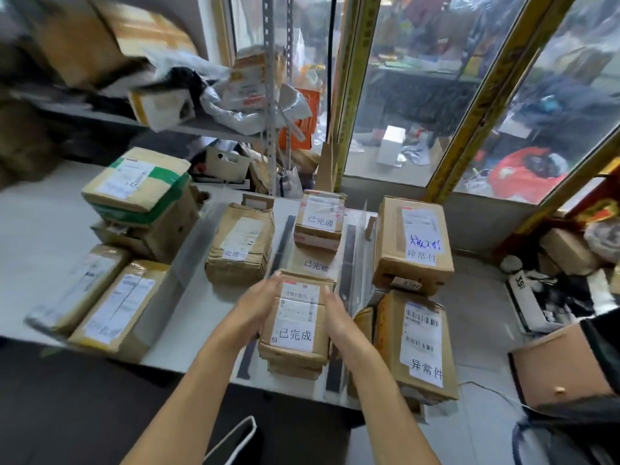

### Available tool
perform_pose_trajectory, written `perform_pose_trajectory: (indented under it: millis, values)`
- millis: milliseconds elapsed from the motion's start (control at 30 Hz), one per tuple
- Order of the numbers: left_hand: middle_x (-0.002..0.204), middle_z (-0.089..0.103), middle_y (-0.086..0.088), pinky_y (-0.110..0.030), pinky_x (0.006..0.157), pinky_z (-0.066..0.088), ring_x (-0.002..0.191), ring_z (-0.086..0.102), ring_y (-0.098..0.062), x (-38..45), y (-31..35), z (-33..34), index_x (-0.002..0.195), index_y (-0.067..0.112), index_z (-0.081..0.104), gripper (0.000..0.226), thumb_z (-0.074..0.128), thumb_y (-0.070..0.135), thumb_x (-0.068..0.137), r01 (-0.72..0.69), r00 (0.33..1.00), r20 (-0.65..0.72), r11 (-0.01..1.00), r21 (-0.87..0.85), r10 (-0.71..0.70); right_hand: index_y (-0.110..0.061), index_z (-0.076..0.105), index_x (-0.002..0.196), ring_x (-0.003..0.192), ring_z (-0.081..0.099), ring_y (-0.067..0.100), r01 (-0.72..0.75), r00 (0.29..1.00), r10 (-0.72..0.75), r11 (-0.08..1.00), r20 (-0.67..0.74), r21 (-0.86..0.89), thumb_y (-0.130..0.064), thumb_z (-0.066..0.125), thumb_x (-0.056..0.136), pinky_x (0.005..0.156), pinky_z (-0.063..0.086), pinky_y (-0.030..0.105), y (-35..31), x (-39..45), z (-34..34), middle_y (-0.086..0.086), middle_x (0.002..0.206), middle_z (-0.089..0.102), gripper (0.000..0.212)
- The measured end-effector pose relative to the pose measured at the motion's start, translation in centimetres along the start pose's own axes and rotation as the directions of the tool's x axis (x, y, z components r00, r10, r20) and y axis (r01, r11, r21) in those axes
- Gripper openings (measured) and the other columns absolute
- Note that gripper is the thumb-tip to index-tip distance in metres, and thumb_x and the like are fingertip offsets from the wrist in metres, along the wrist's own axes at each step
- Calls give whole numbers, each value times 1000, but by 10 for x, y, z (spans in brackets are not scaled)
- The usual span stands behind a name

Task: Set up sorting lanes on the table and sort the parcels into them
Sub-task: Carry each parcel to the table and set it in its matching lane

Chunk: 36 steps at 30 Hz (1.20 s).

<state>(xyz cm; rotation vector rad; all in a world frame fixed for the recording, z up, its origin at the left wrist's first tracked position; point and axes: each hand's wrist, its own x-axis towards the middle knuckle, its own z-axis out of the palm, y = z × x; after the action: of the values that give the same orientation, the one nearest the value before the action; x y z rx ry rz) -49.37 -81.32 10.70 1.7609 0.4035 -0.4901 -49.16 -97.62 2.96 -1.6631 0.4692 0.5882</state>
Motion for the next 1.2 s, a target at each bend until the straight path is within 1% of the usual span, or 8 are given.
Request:
perform_pose_trajectory:
  millis: [100, 233, 367, 467, 633, 833, 1033, 1200]
  values:
    - [66, 66, 28, -23, 67, 44, 71, 56, 10, -13, -1, -4, 89, 36, 59, 36, 30, 46, 108, -30, 998, -51, 999, -23, 29, -43, 17, 159, 150, 33, 25, 78, 990, -96, 983, -105, -165, -98, 20, 75, 120, 29, 56, -23, -37, 7, -3, 164, 32, 100]
    - [125, 51, 19, -44, 110, 40, 127, 49, -11, -25, -19, -27, 141, 36, 48, 43, 33, 53, 105, -150, 979, -159, 979, -136, 127, -35, 9, 161, 153, 18, 25, 273, 896, -397, 845, -198, -460, -62, 32, 103, 124, 21, 54, -38, -62, 26, 1, 166, 17, 68]
    - [153, 42, 17, -41, 121, 26, 144, 33, -4, -41, -35, -82, 148, 38, 43, 64, 37, 69, 91, -323, 859, -410, 946, 34, 308, -39, 0, 162, 157, -13, 21, 418, 838, -545, 641, 1, -644, -60, 33, 104, 124, -5, 48, -68, -63, 75, 0, 171, -5, 70]
    - [166, 14, 13, -35, 121, 14, 152, 5, -3, -53, -56, -143, 153, 41, 31, 63, 33, 67, 96, -282, 727, -576, 927, 246, 374, -39, -10, 161, 153, -29, 22, 510, 808, -547, 462, 220, -725, -65, 26, 103, 122, -15, 43, -95, -61, 139, 2, 169, -23, 73]
    - [163, -16, 24, -56, 123, 7, 150, -18, -3, -76, -111, -263, 157, 45, 15, 80, 21, 80, 85, -94, 525, -766, 920, 380, 370, -39, -13, 161, 150, -36, 23, 639, 717, -547, 268, 432, -721, -70, 22, 101, 123, -20, 48, -127, -51, 275, 1, 167, -29, 76]
    - [157, -20, 31, -49, 121, -7, 138, -29, 11, -121, -169, -422, 156, 46, 9, 77, 23, 76, 86, -2, 358, -906, 971, 240, 225, -37, -13, 161, 152, -31, 26, 690, 687, -484, 200, 542, -696, -74, 19, 98, 123, -18, 49, -160, -44, 450, 4, 168, -27, 81]
    - [164, -11, 23, -46, 122, -2, 151, -15, -5, -148, -219, -532, 156, 43, 17, 86, 20, 80, 78, 63, 216, -967, 986, 154, 137, -36, -17, 160, 152, -30, 28, 751, 617, -464, 103, 636, -653, -73, 20, 98, 125, -14, 50, -174, -52, 595, 5, 167, -30, 81]
    - [166, -9, 18, -39, 124, -2, 152, -12, -7, -135, -243, -608, 157, 41, 17, 88, 19, 80, 78, 98, 180, -980, 990, 103, 84, -35, -15, 161, 153, -29, 28, 800, 561, -442, 74, 700, -595, -72, 21, 99, 123, -16, 47, -191, -40, 697, 6, 168, -26, 81]
